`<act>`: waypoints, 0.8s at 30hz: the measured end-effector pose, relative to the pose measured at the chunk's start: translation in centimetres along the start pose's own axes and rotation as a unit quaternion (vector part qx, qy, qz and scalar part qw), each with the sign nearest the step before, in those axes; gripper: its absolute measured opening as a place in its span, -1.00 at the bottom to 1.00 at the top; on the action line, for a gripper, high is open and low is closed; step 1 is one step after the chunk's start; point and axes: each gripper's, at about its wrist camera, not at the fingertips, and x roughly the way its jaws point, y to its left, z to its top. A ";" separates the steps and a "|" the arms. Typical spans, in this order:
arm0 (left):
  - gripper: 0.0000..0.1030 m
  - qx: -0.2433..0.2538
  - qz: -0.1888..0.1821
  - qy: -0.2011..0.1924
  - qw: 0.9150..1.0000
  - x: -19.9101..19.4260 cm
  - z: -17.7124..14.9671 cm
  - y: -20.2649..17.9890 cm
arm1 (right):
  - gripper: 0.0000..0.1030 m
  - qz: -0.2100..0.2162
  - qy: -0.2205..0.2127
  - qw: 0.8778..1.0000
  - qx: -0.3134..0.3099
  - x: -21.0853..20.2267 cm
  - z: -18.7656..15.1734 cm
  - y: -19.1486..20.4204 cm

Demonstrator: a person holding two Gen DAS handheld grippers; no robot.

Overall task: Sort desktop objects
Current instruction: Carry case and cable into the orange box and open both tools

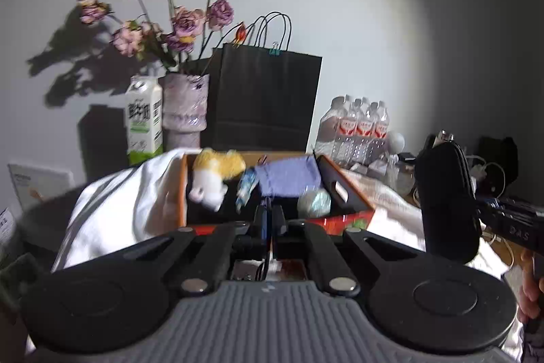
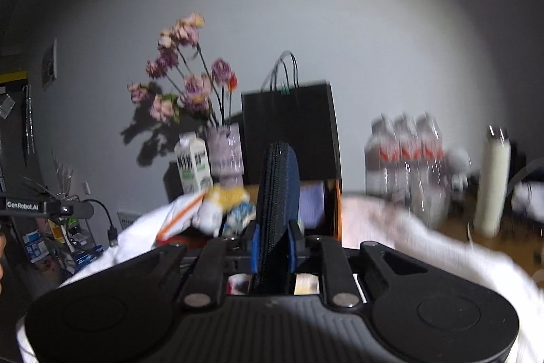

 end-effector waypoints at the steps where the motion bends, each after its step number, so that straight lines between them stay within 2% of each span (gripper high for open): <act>1: -0.93 -0.004 -0.005 0.004 1.000 1.1 1.2 -0.1 | -0.72 0.002 0.000 1.000 -0.009 1.1 1.4 -0.2; 5: -0.93 -0.012 -0.024 0.029 0.999 6.5 5.0 -0.9 | -0.72 -0.012 0.014 0.999 -0.051 7.0 5.9 -0.9; 8: -0.93 -0.011 -0.029 0.045 0.998 11.3 7.1 -2.0 | -0.72 -0.021 0.054 0.996 -0.064 13.3 7.8 -1.4; 10: -0.93 -0.020 -0.026 0.060 0.998 15.2 8.1 -2.2 | -0.72 -0.030 0.091 0.994 -0.057 18.0 7.9 -2.0; 13: -0.93 -0.044 -0.044 0.101 0.993 21.4 8.9 -2.0 | -0.71 -0.036 0.147 0.988 -0.027 24.3 7.1 -3.3; 16: -0.93 -0.048 -0.042 0.122 0.991 26.8 8.7 -1.5 | -0.71 -0.043 0.186 0.981 -0.019 28.9 5.6 -4.0; 18: -0.93 -0.075 -0.030 0.133 0.988 30.1 7.9 -0.3 | -0.71 -0.041 0.202 0.978 -0.015 31.2 4.7 -4.3; 21: -0.75 -0.067 0.016 0.155 0.986 33.7 6.6 0.8 | -0.69 -0.026 0.246 0.969 0.008 34.8 3.6 -5.7; 23: 0.00 -0.058 0.026 0.171 0.983 34.5 6.2 1.3 | -0.56 -0.041 0.251 0.967 -0.006 35.9 3.3 -6.2; 24: 0.10 -0.055 0.022 0.165 0.985 34.4 6.3 1.5 | -0.51 -0.052 0.245 0.968 -0.017 36.0 3.5 -6.2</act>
